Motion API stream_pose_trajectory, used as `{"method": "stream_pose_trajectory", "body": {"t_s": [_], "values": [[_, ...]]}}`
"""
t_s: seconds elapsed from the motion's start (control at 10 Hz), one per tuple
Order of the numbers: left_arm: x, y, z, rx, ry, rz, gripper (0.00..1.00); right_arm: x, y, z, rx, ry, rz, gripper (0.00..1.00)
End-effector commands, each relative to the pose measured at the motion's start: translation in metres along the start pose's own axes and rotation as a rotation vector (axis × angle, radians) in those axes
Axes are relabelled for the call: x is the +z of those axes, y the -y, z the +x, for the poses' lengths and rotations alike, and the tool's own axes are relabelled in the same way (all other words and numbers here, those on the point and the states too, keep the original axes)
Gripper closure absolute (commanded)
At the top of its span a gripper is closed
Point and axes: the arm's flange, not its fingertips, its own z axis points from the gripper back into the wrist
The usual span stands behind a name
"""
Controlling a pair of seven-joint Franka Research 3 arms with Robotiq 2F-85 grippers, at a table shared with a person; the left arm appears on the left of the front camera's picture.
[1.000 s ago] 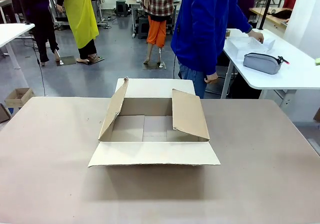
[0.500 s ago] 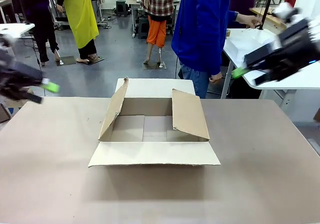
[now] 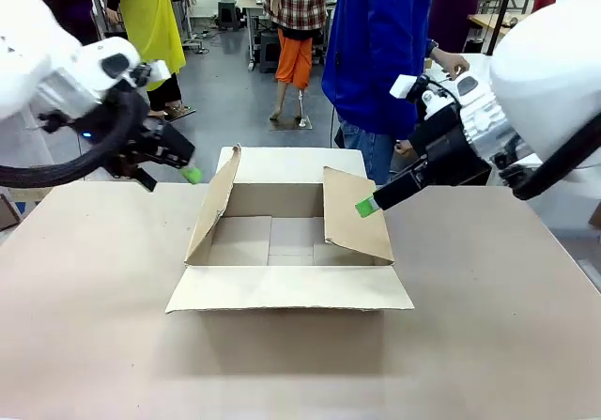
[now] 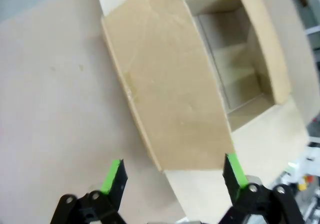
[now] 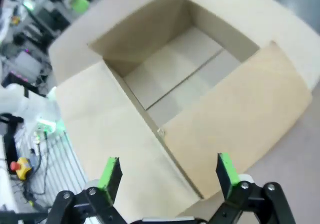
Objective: Pack the gift set into the box.
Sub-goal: Place both hands on the side flaps of the Package Box and spread them outward.
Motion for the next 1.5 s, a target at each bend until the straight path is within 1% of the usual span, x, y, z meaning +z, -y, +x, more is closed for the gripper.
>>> {"method": "stream_pose_trajectory", "body": {"t_s": [0.0,0.1,0.2,0.3,0.4,0.5,0.6,0.7,0.8,0.9,1.0,1.1,1.3,1.4], "values": [[-0.015,0.027,0.01,-0.02,-0.072,0.049,0.0,-0.01,0.039,-0.004,-0.025,0.129,0.11,0.0],[0.0,0.0,0.0,0.0,0.0,0.0,0.0,-0.012,0.042,-0.007,-0.08,0.142,0.081,0.0],[0.0,0.0,0.0,0.0,0.0,0.0,0.0,-0.001,0.018,-0.005,0.002,0.052,0.035,0.0],[0.0,0.0,0.0,0.0,0.0,0.0,0.0,-0.001,0.018,-0.005,0.002,0.052,0.035,0.0],[-0.011,0.015,0.004,-0.004,-0.029,0.012,0.0,-0.001,0.018,-0.005,0.002,0.052,0.035,0.0],[0.004,0.02,-0.005,0.084,0.009,0.05,0.0,-0.001,0.018,-0.005,0.002,0.052,0.035,0.0],[0.006,0.035,0.007,0.157,0.014,0.114,0.0,-0.001,0.018,-0.005,0.002,0.052,0.035,0.0],[0.001,0.057,0.03,0.208,-0.004,0.132,0.0,-0.001,0.018,-0.005,0.002,0.052,0.035,0.0],[-0.008,0.075,0.05,0.215,-0.023,0.206,0.0,-0.001,0.018,-0.005,0.002,0.052,0.035,0.0],[-0.023,0.09,0.065,0.17,-0.106,0.236,0.0,-0.001,0.018,-0.005,0.002,0.052,0.035,0.0],[-0.039,0.096,0.075,0.178,-0.151,0.274,0.0,-0.001,0.018,-0.005,0.002,0.052,0.035,0.0],[-0.057,0.096,0.08,0.216,-0.172,0.329,0.0,-0.001,0.018,-0.005,0.002,0.052,0.035,0.0],[-0.075,0.096,0.08,0.23,-0.188,0.367,0.0,-0.001,0.018,-0.005,0.002,0.052,0.035,0.0],[-0.083,0.096,0.079,0.252,-0.185,0.422,0.0,-0.001,0.018,-0.005,0.002,0.052,0.035,0.0]]}}
